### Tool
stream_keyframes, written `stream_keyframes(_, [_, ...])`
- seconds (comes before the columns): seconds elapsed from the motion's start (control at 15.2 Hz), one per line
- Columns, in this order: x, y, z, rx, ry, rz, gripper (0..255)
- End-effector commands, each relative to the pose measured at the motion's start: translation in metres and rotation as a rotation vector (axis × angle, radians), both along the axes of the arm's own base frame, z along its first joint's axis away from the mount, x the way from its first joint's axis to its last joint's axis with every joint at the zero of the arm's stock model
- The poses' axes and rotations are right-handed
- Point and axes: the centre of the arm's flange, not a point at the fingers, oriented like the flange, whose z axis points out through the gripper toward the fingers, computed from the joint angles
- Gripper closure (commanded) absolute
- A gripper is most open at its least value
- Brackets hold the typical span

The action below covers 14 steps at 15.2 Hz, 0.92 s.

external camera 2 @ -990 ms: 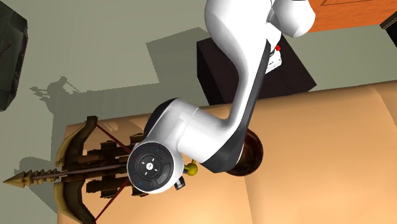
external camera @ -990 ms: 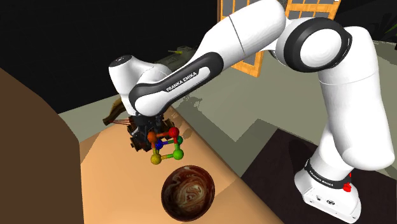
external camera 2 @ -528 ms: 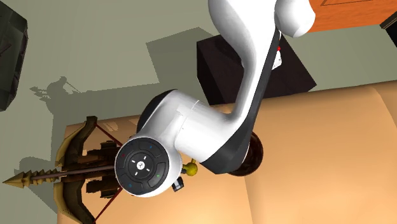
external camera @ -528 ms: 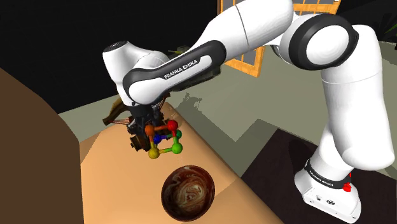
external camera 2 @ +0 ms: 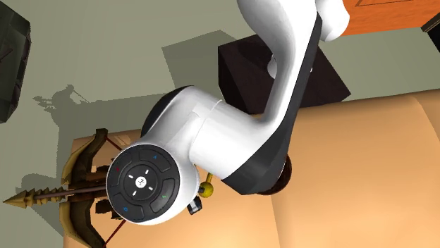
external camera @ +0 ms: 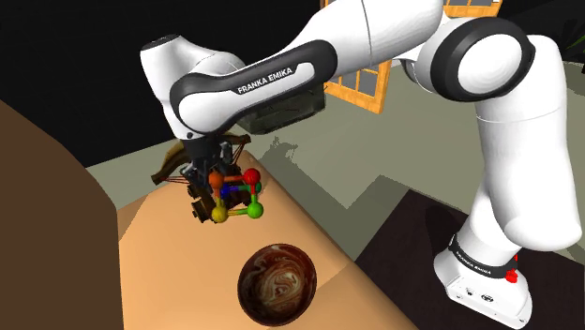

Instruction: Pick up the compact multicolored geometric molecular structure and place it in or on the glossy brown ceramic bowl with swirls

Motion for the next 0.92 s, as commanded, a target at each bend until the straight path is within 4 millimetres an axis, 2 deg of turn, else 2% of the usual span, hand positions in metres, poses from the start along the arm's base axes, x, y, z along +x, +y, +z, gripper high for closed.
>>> stream_keyframes(0.0, [0.000,0.000,0.011,0.000,0.000,0.000,255])
stream_keyframes(0.33, [0.000,-0.001,0.034,0.000,0.000,0.000,255])
stream_keyframes(0.86, [-0.098,0.034,0.055,0.000,0.000,0.000,255])
